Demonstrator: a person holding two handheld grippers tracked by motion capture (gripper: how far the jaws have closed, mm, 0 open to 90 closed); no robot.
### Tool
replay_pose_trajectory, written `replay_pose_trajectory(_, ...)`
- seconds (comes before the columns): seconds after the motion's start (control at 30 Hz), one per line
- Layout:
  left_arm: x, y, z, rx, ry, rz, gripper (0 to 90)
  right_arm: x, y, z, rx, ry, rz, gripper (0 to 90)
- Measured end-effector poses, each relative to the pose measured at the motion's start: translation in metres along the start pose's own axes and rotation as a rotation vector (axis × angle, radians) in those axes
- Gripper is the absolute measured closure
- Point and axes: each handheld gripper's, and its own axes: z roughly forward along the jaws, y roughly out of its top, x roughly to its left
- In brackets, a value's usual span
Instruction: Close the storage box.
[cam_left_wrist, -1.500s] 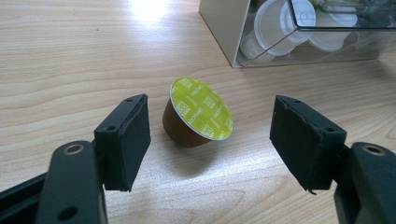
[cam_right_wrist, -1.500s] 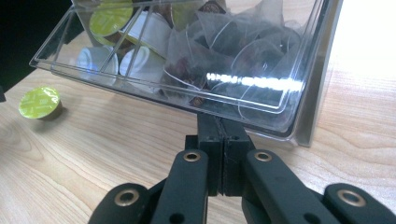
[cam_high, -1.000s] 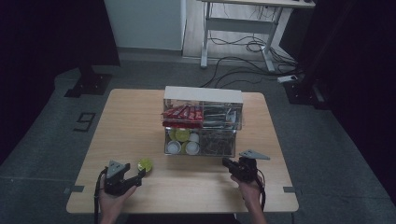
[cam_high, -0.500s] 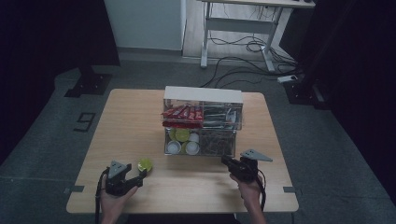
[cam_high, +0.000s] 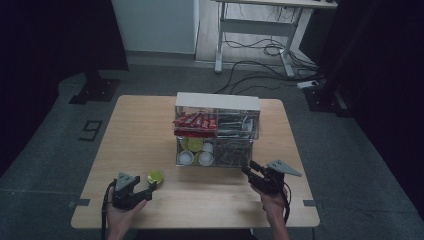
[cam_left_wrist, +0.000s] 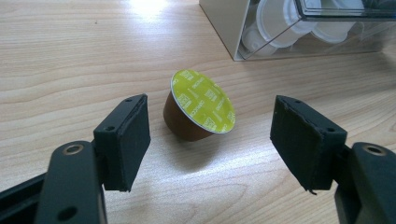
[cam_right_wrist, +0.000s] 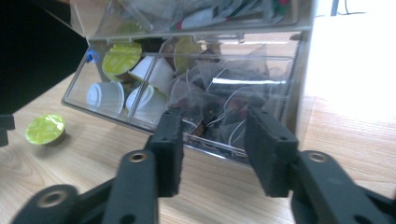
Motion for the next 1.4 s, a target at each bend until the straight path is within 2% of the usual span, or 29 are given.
replay_pose_trajectory(0.17,0.001,0.000,0.001,0.003,-0.002,0.001,28.9,-0.006,-0.006,-0.010,-0.027,-0.005,-0.011,49.6)
replay_pose_trajectory(0.37,0.002,-0.001,0.001,0.006,-0.004,0.002,28.9,-0.015,-0.020,-0.023,-0.028,-0.027,-0.037,48.9)
replay_pose_trajectory(0.43,0.001,-0.001,0.002,0.009,-0.004,0.004,29.0,-0.019,-0.025,-0.027,-0.018,-0.042,-0.046,48.8)
replay_pose_trajectory(0.9,0.002,-0.002,0.004,0.022,-0.009,0.008,29.4,-0.050,-0.057,-0.054,0.075,-0.091,-0.019,46.8)
replay_pose_trajectory(1.0,0.002,-0.002,0.004,0.024,-0.008,0.009,29.4,-0.056,-0.059,-0.056,0.085,-0.113,-0.014,46.7)
replay_pose_trajectory(1.17,0.001,-0.003,0.006,0.036,-0.009,0.013,29.3,-0.058,-0.061,-0.054,0.092,-0.124,-0.006,46.5)
replay_pose_trajectory(1.4,0.001,-0.003,0.006,0.034,-0.011,0.015,29.3,-0.053,-0.060,-0.050,0.108,-0.119,-0.040,46.0)
